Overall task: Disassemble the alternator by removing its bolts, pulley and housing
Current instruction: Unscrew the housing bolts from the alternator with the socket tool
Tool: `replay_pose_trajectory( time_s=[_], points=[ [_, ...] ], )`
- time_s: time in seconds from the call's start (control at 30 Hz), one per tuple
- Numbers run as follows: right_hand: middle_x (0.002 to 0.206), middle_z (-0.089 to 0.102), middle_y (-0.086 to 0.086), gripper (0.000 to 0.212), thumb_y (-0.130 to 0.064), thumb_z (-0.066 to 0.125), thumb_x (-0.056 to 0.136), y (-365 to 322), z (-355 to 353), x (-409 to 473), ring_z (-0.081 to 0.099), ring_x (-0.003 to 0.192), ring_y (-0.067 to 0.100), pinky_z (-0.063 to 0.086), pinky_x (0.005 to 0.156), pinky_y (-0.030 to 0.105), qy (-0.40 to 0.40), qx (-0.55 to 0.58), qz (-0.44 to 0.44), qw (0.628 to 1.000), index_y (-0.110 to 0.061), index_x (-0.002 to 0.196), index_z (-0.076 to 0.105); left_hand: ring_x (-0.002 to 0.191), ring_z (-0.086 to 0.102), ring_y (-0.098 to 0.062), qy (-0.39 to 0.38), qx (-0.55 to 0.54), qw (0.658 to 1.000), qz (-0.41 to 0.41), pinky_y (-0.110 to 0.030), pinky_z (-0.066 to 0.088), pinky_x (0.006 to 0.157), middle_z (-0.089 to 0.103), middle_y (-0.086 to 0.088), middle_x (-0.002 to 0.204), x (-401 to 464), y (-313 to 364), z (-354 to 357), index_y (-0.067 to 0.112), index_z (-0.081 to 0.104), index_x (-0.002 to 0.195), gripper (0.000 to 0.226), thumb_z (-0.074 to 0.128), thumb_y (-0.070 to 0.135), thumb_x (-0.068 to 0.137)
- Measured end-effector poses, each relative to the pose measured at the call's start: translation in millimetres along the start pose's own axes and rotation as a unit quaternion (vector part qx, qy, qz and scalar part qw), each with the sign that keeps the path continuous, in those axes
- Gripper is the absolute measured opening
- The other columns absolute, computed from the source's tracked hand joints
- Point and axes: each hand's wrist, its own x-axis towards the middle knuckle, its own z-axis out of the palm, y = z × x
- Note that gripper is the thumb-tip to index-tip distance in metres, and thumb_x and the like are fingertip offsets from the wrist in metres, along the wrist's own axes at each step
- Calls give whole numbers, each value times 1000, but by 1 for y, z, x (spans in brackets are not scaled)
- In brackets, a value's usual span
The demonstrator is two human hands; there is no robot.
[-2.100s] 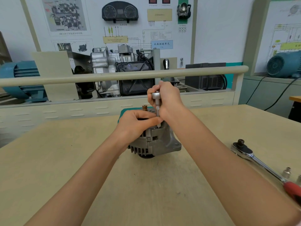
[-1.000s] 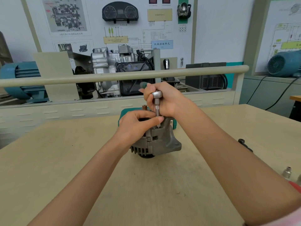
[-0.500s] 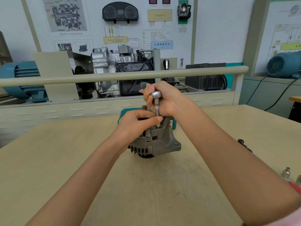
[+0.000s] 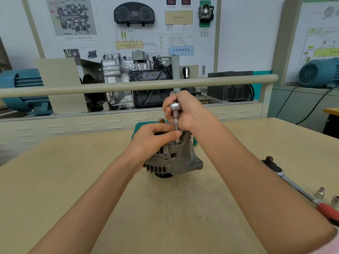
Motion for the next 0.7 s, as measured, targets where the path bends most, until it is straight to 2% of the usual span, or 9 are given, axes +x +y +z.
replay_pose_trajectory(
  time_s=[0.07, 0.13, 0.2, 0.3, 0.4, 0.5, 0.57, 0.63, 0.7],
  points=[
    [38, 38, -8, 29, -5, 32, 97, -3, -6, -1, 38, 28, 1, 33, 30, 11, -64, 0, 44, 997, -25, 113, 45, 92, 69, -11, 10, -5, 1000, 3, -35, 52, 92, 75, 9, 87, -1, 0, 1, 28, 76, 87, 9, 76, 31, 78],
    [39, 40, -8, 21, -7, 34, 98, -1, -5, 0, 39, 29, 2, 34, 30, 11, -58, 1, 37, 998, -21, 108, 46, 93, 68, -13, 23, -5, 1000, 2, -35, 52, 91, 75, 8, 86, -1, 0, 2, 28, 76, 83, 7, 77, 31, 77],
    [47, 46, -1, 14, -10, 33, 100, 9, 2, 1, 42, 29, 4, 36, 31, 14, 33, 19, -67, 997, -10, 92, 44, 94, 68, -17, 31, -1, 1000, 3, -37, 52, 90, 75, 7, 85, 0, -1, 4, 28, 75, 80, 4, 76, 29, 76],
    [71, 50, 6, 9, -13, 30, 102, 21, 6, 5, 47, 36, 8, 39, 35, 17, 163, 35, -227, 960, -8, 101, 36, 95, 67, -22, 43, 8, 999, 7, -43, 50, 93, 74, 5, 82, 0, 0, 5, 29, 71, 72, 4, 73, 26, 74],
    [46, 48, 0, 20, -9, 30, 101, 11, 1, 2, 43, 29, 5, 37, 33, 14, 75, 21, -117, 990, -11, 88, 46, 97, 67, -17, 20, 13, 1000, 2, -42, 49, 97, 74, 6, 89, 1, 1, 2, 27, 74, 84, 10, 75, 32, 75],
    [39, 40, -8, 21, -10, 36, 99, -2, -6, -2, 40, 29, 2, 35, 30, 12, -70, 10, 38, 997, -22, 111, 48, 96, 68, -13, -8, 21, 1000, 3, -43, 50, 97, 75, 10, 90, 0, 0, -1, 31, 76, 89, 13, 75, 35, 77],
    [40, 40, -8, 23, -10, 37, 99, 1, -5, -1, 40, 29, 2, 35, 30, 12, -69, 11, 38, 997, -19, 117, 49, 93, 69, -13, 5, 12, 1000, 7, -43, 50, 96, 75, 10, 86, -1, 0, 0, 31, 77, 84, 7, 76, 32, 77],
    [46, 44, -5, 18, -14, 35, 101, 10, 1, 0, 43, 30, 3, 37, 31, 14, 3, 20, -55, 998, -19, 93, 51, 94, 68, -13, 23, 5, 1000, 11, -44, 50, 97, 75, 11, 85, -2, -1, 2, 32, 77, 82, 7, 76, 29, 76],
    [63, 48, 2, 17, -17, 32, 103, 22, 6, -2, 46, 31, 3, 39, 34, 16, 121, 37, -208, 970, -9, 93, 42, 95, 68, -16, 39, 8, 999, 16, -46, 49, 98, 75, 10, 83, -2, -1, 4, 34, 75, 76, 7, 75, 27, 73]
  ],
)
